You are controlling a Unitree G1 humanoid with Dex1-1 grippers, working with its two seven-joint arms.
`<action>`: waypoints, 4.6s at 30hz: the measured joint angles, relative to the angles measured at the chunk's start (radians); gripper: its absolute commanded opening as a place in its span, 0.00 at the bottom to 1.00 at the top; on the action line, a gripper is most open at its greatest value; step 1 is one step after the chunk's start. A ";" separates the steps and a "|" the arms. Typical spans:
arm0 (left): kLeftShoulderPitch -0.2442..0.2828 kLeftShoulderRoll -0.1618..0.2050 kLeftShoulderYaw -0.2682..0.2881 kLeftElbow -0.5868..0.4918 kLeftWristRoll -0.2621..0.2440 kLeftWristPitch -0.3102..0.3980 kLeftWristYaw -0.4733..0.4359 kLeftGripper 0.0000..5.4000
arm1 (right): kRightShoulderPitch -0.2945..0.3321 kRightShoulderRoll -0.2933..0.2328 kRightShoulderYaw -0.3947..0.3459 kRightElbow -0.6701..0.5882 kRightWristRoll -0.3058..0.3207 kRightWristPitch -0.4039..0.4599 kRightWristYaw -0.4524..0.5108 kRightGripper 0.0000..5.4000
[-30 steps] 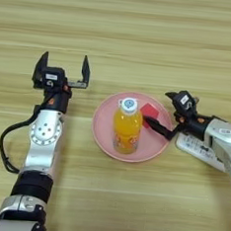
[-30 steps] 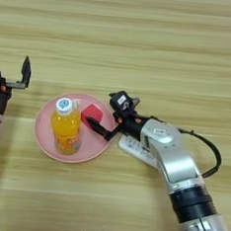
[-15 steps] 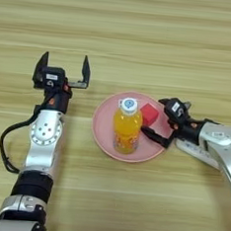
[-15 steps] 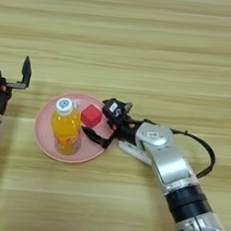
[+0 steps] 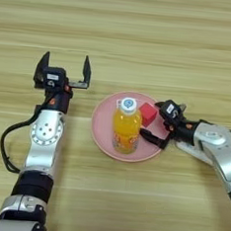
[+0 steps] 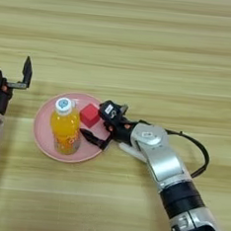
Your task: Move the objects on the table
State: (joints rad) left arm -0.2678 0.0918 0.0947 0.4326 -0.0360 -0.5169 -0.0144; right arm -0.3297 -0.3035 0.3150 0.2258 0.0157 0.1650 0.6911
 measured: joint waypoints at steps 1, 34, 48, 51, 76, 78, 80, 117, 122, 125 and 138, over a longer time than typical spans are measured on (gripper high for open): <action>0.000 0.000 0.000 0.000 0.000 0.000 0.000 1.00 | -0.002 0.003 0.001 0.005 -0.001 -0.003 0.000 0.82; 0.000 0.000 0.000 0.001 0.000 -0.001 0.001 1.00 | -0.006 0.030 -0.005 0.052 -0.025 -0.043 -0.009 0.43; -0.002 0.000 0.000 0.010 0.000 -0.002 0.001 1.00 | -0.004 -0.027 -0.144 -0.158 0.065 0.003 0.009 0.43; -0.003 0.000 0.000 0.012 0.000 -0.003 0.001 1.00 | -0.004 -0.076 -0.209 -0.178 0.091 0.019 0.016 0.43; -0.020 0.002 0.000 0.035 0.006 -0.015 0.003 1.00 | 0.041 -0.253 -0.275 0.137 0.129 -0.028 0.214 0.43; -0.020 0.002 0.000 0.036 0.010 -0.016 0.003 1.00 | 0.022 -0.249 -0.263 0.175 0.115 -0.046 0.212 0.43; -0.020 0.001 0.000 0.036 0.013 -0.016 0.003 1.00 | 0.012 -0.243 -0.251 0.191 0.104 -0.056 0.212 0.43; -0.022 -0.002 -0.002 0.043 0.031 -0.024 0.011 1.00 | 0.026 -0.240 -0.326 -0.289 0.210 0.044 0.125 0.99; -0.022 -0.002 -0.002 0.043 0.031 -0.024 0.012 1.00 | 0.028 -0.239 -0.326 -0.391 0.261 0.092 0.122 0.99; -0.022 -0.002 -0.002 0.043 0.031 -0.024 0.012 1.00 | 0.028 -0.237 -0.325 -0.428 0.289 0.117 0.123 0.99; -0.024 -0.002 -0.002 0.043 0.032 -0.024 0.013 1.00 | 0.023 -0.202 -0.259 -0.582 0.446 0.169 0.200 0.99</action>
State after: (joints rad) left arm -0.2921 0.0897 0.0926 0.4760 -0.0042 -0.5406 -0.0016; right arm -0.3063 -0.5056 0.0556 -0.3565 0.4614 0.3343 0.8909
